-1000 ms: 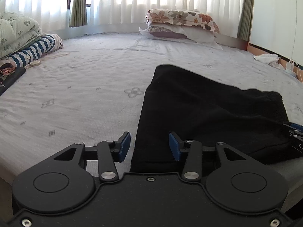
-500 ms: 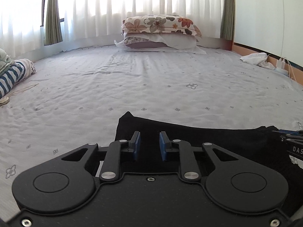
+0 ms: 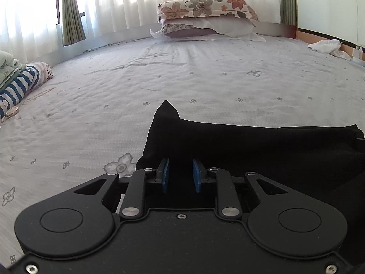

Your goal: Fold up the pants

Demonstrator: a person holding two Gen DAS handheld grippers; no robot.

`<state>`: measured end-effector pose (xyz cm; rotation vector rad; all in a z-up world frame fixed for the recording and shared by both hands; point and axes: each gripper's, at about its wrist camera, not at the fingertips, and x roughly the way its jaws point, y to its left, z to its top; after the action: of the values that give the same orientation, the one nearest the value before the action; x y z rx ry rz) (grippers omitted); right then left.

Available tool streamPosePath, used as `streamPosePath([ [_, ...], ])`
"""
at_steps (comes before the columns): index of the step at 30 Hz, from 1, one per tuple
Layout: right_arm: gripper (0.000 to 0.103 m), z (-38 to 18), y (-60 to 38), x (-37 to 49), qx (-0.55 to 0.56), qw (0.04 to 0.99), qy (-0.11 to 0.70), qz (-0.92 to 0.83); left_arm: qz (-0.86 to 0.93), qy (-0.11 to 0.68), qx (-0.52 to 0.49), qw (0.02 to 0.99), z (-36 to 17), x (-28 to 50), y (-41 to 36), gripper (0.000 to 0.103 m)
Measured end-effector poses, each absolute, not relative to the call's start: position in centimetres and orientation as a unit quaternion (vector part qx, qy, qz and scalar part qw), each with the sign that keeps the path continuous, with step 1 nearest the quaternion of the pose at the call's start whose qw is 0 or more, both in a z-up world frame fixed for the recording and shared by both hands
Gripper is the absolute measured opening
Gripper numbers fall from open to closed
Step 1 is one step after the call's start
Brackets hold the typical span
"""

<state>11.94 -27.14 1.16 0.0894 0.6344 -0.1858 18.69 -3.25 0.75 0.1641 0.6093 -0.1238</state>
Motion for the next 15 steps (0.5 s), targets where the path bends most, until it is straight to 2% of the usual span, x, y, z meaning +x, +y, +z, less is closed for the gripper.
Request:
streamPosePath([
  [2, 0.041, 1.1, -27.2, 12.1, 0.045, 0.945, 0.311, -0.091, -0.062, 0.3, 0.079, 0.949, 0.7, 18.7, -3.3, 0.022],
  [7, 0.042, 1.2, -27.2, 12.3, 0.035, 0.944, 0.316, -0.09, -0.063, 0.303, 0.072, 0.948, 0.9, 18.9, -3.3, 0.022],
  [9, 0.046, 1.6, -27.2, 12.4, 0.03, 0.943, 0.32, -0.083, -0.063, 0.304, 0.072, 0.948, 1.4, 18.9, -3.2, 0.025],
  [10, 0.049, 1.9, -27.4, 12.2, 0.032, 0.944, 0.319, -0.079, -0.064, 0.304, 0.072, 0.948, 1.7, 18.8, -3.0, 0.03],
  [12, 0.064, 2.6, -28.2, 11.6, 0.047, 0.947, 0.311, -0.066, -0.062, 0.286, 0.068, 0.954, 2.7, 17.8, -2.0, 0.058],
  [13, 0.073, 2.9, -28.8, 11.2, 0.059, 0.949, 0.305, -0.058, -0.059, 0.273, 0.065, 0.958, 3.2, 17.5, -1.4, 0.062],
  [15, 0.08, 3.3, -30.1, 10.3, 0.083, 0.952, 0.291, -0.049, -0.055, 0.257, 0.061, 0.963, 4.1, 17.1, -0.3, 0.074],
])
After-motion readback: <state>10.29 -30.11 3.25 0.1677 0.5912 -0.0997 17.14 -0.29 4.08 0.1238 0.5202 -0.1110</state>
